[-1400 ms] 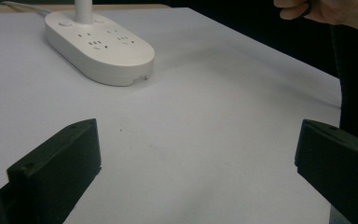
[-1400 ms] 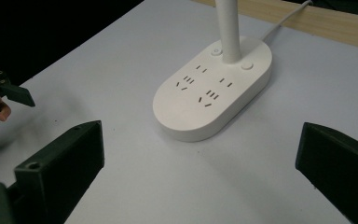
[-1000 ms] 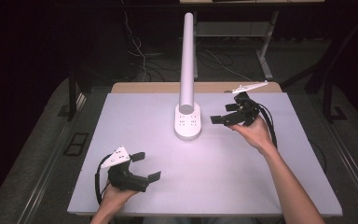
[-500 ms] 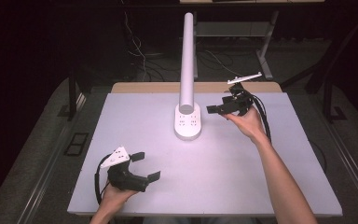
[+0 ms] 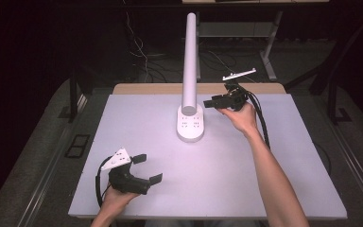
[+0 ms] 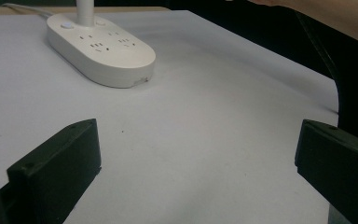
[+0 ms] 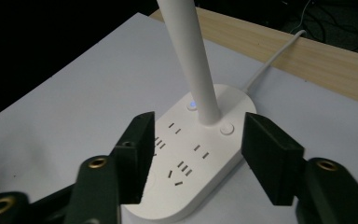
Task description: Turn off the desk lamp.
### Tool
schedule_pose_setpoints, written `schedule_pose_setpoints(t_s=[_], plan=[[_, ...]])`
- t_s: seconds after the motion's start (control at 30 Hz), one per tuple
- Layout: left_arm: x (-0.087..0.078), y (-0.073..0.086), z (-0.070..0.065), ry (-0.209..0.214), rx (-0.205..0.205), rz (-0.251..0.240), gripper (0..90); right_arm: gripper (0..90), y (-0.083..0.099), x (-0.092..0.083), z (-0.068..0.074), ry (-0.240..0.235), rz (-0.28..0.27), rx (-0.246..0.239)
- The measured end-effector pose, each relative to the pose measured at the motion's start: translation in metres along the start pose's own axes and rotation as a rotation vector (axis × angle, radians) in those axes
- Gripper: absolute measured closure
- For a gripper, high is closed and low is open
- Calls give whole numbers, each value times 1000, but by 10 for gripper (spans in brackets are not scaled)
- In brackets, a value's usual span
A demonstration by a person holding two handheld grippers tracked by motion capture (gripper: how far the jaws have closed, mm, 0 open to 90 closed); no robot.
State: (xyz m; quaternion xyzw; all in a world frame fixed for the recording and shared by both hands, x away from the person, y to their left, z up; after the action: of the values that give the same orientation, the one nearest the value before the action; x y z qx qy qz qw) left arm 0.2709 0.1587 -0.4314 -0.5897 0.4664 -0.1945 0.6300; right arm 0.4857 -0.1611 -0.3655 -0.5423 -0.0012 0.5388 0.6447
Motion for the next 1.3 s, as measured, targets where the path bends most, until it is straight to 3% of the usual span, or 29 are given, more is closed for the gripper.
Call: schedule_pose_setpoints(t_s=[0.13, 0.17, 0.5, 0.97, 1.3], plan=[[0, 0, 0, -3, -6, -6, 0, 588, 0, 5, -1, -8, -4, 1], [-1, 0, 1, -3, -2, -4, 0, 657, 0, 9, -3, -12, -7, 4], [-3, -1, 3, -6, -12, -22, 0, 897, 1, 30, -11, -33, -25, 39], [-3, -1, 3, -7, -11, -20, 0, 900, 1, 60, -18, -15, -7, 88], [-3, -1, 4, -8, -10, -20, 0, 900, 8, 80, -29, 48, 30, 121]])
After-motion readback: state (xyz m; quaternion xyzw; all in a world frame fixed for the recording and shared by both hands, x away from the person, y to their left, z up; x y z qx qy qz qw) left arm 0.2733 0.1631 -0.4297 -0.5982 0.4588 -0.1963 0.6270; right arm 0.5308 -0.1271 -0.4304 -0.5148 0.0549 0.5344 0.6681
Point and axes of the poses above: each handheld gripper's, and its own axes: x roughly forward along the jaws, y roughly out of its underside, z roughly to its left, the point moved 3 cm from there along x, roughly forward along the jaws, and after that the axes turned 8 degrees about x, right-handed, at the moved point
